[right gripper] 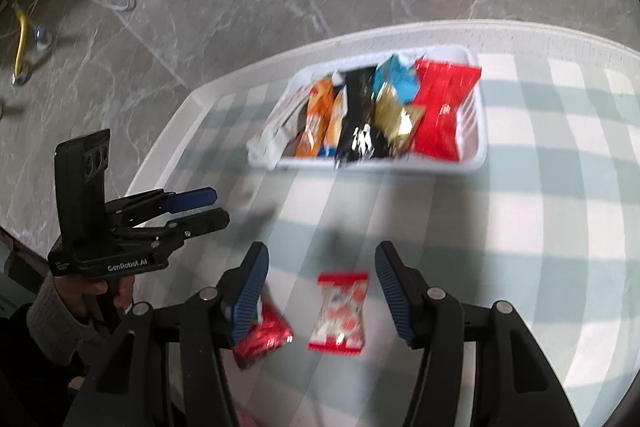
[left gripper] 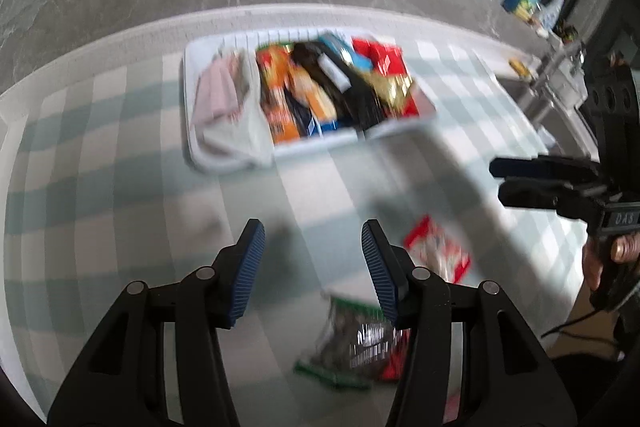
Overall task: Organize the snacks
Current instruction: 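Open both tools in the tray and move back to the pile, then grasp the clear green-topped nut bag with left tool while right tool grasps red-white candy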
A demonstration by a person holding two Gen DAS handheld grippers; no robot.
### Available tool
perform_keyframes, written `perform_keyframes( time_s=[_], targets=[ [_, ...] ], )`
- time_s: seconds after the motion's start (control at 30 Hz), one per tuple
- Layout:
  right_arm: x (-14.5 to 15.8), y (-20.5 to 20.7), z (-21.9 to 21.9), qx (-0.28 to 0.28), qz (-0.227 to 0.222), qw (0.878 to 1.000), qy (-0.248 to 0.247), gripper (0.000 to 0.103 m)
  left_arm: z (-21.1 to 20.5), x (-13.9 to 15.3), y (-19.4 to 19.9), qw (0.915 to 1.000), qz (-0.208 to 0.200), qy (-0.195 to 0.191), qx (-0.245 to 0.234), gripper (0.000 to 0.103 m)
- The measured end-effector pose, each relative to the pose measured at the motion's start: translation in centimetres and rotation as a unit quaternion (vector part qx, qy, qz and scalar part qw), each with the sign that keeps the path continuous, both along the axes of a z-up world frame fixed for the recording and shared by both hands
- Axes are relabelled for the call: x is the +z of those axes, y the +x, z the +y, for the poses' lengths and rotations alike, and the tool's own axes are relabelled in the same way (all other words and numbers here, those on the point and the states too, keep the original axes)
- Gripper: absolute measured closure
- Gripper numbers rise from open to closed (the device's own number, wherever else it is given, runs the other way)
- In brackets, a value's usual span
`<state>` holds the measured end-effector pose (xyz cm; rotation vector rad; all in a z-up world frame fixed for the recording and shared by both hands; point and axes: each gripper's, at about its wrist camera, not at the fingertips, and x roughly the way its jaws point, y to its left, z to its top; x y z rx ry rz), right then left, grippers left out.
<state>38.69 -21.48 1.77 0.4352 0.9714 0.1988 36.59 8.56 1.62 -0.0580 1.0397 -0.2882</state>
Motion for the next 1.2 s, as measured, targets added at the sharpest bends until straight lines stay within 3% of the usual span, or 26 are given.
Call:
perform_keyframes(
  time_s=[0.23,0.53,0.87,1.2],
  targets=[
    [-1.2,-2.5,2.2,0.011,0.014,1.0,-0.015,0.041,-1.6,-2.5,-4.6,0.9983,0.028,0.025,-0.043,0.054],
    [-2.0,-4.3,3.5,0.014,0.024,0.999,-0.015,0.04,-4.0,-4.9,-6.4,0.9923,0.056,0.048,-0.099,0.053],
    [-2.4,-4.7,3.9,0.009,0.029,0.999,-0.016,0.04,-3.7,-6.1,-4.8,0.993,0.065,0.05,-0.085,0.051],
    [-3.4,-3.2,4.2,0.021,0.042,0.997,-0.057,0.037,-3.6,-6.6,-3.5,0.9931,0.069,0.052,-0.08,0.048]
  ],
)
